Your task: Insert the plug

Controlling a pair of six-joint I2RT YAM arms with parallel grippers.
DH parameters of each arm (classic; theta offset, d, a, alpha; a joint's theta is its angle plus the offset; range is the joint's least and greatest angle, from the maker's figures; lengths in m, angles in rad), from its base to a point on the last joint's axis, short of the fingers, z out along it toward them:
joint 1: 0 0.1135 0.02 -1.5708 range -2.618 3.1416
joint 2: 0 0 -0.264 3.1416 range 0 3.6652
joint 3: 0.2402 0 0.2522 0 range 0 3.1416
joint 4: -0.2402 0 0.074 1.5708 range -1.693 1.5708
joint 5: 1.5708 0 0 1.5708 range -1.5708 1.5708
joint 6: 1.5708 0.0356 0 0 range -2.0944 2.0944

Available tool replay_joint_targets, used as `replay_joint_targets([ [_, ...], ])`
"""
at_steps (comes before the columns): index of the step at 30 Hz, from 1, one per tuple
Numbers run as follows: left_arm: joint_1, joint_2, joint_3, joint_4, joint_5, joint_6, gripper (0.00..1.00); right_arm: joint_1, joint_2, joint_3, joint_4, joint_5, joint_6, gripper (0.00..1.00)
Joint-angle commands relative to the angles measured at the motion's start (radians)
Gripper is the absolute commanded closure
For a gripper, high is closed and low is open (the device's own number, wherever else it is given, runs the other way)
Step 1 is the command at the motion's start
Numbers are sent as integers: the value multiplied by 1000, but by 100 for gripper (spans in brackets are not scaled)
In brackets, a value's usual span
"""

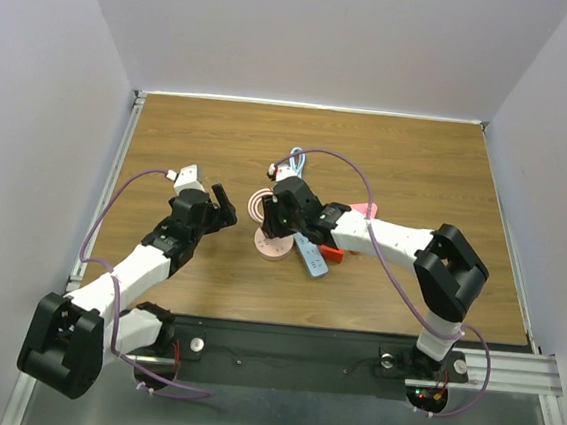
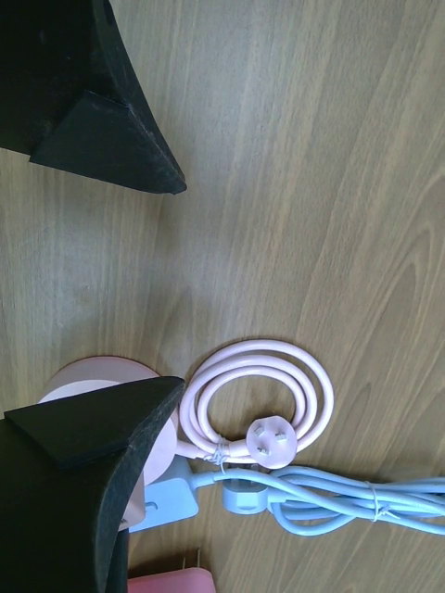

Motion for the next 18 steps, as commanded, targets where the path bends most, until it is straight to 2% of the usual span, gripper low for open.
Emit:
replay_joint_targets([
  [1, 7, -35, -2, 15, 3, 23, 9, 23, 2, 22, 26, 49, 11, 100],
  [18, 7, -21, -1, 7, 9, 25, 9, 42, 8, -4, -8, 72, 11, 99],
])
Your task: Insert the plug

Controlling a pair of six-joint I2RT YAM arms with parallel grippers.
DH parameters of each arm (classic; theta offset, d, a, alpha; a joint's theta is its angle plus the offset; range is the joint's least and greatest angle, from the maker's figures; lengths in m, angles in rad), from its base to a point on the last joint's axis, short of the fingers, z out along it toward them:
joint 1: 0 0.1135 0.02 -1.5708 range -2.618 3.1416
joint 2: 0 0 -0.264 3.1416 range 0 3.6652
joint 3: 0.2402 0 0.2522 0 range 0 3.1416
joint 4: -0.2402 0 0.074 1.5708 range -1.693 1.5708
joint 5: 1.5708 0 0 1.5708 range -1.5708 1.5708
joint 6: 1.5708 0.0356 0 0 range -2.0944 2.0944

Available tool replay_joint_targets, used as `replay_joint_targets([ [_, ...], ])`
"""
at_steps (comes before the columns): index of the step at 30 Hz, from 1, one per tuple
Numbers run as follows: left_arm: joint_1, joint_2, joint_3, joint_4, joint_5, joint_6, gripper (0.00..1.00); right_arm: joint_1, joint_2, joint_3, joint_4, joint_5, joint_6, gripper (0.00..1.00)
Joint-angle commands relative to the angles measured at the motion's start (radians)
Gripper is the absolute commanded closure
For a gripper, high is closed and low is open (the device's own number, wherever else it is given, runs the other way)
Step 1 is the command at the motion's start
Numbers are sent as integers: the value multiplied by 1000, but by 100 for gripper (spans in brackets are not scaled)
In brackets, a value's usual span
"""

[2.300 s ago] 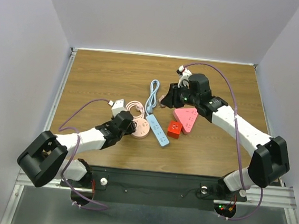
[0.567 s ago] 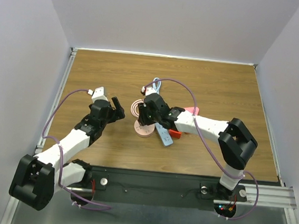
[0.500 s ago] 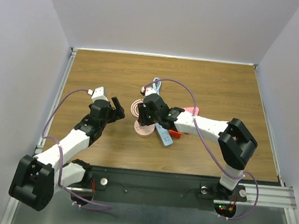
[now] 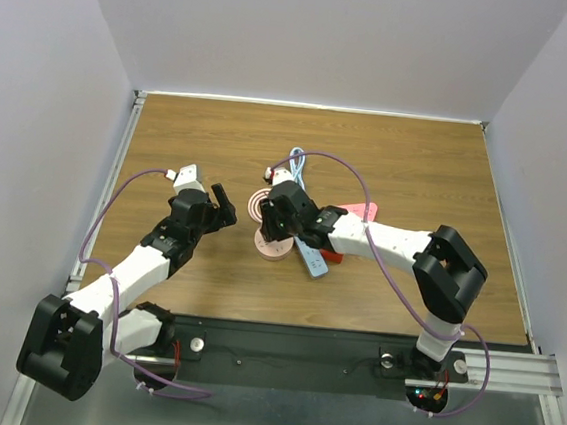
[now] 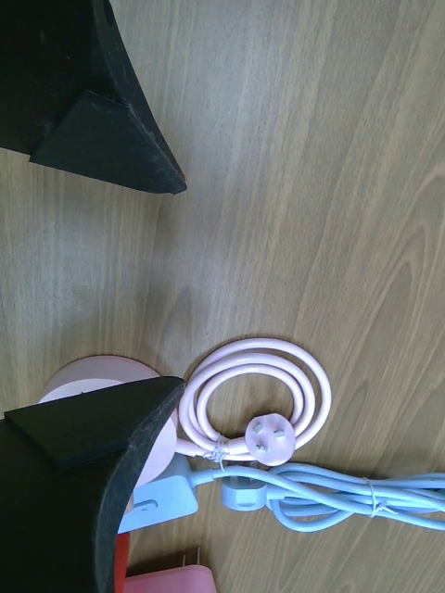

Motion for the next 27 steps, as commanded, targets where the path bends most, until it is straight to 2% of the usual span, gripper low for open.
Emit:
replay_joint_targets([
  [1, 7, -12, -1, 9, 5, 20, 9, 12, 8, -4, 2, 24, 10, 100],
  [27, 7, -14, -4, 9, 7, 25, 9, 34, -18, -63, -18, 44, -2, 100],
])
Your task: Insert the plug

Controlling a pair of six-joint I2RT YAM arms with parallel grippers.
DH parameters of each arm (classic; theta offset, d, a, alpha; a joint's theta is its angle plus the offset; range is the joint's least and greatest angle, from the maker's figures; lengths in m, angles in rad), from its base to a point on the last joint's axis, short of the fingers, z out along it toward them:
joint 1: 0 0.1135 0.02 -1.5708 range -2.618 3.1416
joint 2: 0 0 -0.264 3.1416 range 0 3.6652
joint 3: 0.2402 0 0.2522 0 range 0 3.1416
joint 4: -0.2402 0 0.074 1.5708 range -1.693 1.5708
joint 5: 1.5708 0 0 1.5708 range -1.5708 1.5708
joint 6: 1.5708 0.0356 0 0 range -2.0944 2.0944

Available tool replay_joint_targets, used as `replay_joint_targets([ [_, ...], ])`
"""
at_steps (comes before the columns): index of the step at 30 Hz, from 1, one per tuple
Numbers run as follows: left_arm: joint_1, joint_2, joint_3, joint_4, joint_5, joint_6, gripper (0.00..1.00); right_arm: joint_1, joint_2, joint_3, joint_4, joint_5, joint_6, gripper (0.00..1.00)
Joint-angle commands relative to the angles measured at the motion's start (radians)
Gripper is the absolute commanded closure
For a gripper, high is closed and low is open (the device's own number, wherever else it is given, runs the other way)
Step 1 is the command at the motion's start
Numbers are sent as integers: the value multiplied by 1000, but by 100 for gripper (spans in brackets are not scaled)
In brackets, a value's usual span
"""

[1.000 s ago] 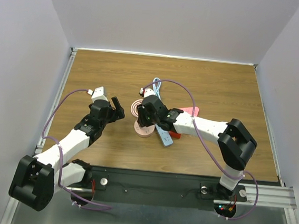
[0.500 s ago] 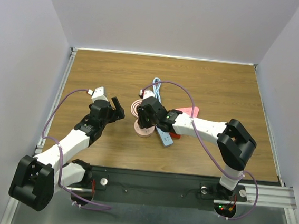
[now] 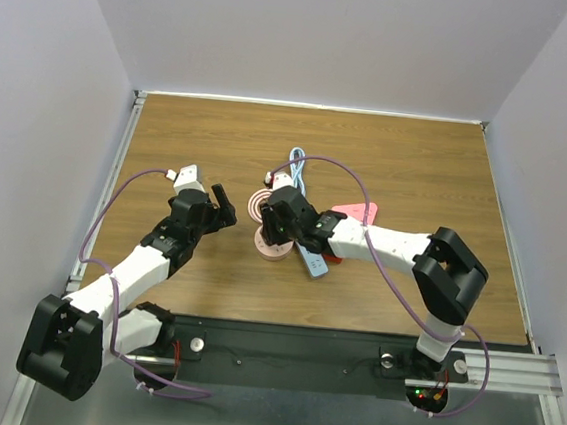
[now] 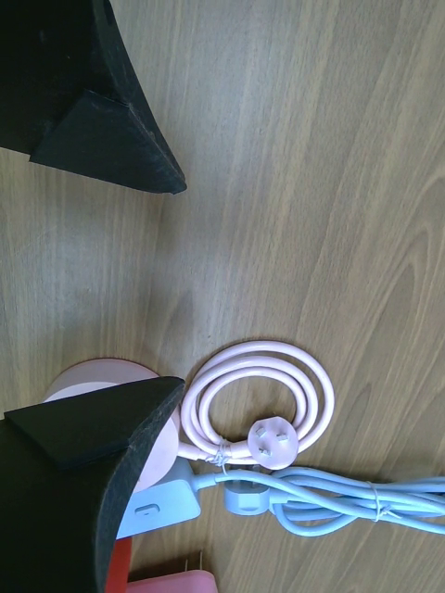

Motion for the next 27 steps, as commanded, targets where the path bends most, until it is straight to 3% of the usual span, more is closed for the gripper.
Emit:
replay_joint_targets([
  [1, 7, -11, -2, 16, 8, 18, 9, 17, -14, -32, -36, 13, -4, 100],
  [27, 7, 27, 1, 30, 35, 22, 9, 35, -28, -20, -85, 33, -20, 99],
])
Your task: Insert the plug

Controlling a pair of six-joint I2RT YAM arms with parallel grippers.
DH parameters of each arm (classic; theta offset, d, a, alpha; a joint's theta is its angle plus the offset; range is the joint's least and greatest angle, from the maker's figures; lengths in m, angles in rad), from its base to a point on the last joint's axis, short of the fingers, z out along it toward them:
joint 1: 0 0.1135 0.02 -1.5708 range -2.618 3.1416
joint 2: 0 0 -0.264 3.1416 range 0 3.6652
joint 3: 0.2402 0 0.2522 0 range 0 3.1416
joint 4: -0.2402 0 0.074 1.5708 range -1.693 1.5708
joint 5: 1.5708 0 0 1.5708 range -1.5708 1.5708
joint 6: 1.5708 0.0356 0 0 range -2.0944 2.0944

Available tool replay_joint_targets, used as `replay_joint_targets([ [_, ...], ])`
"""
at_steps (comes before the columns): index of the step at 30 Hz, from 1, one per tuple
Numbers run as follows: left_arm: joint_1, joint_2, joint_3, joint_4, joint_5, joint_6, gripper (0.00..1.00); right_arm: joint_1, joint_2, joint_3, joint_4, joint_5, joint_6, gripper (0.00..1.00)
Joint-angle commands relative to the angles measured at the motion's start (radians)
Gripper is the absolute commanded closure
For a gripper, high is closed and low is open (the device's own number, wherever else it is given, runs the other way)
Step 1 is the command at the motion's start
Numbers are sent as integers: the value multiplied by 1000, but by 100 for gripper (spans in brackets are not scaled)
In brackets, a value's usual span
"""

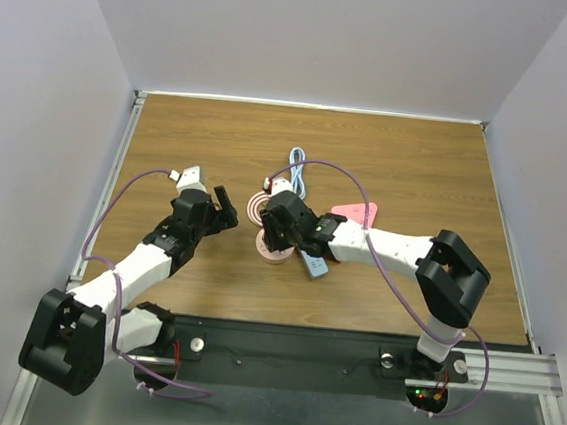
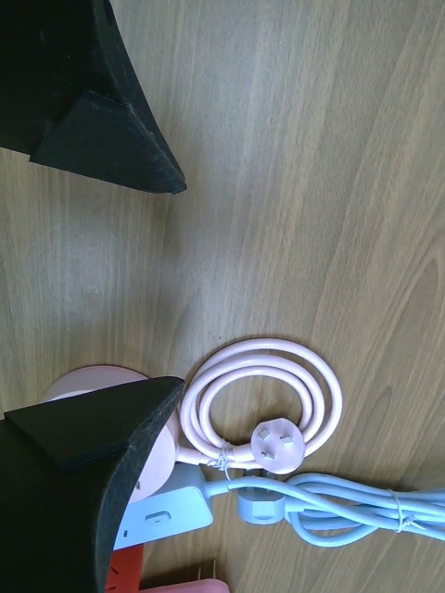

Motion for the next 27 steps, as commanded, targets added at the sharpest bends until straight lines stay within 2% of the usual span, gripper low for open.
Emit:
replay_joint_targets([
  [1, 7, -3, 1, 29, 9, 22, 9, 13, 0, -9, -26, 21, -19, 100],
  [13, 7, 3, -2, 40, 26, 26, 9, 48, 43, -49, -22, 35, -103, 100],
  [27, 7, 1, -1, 38, 33, 29, 8, 62, 93, -87, -20, 52, -106, 99],
])
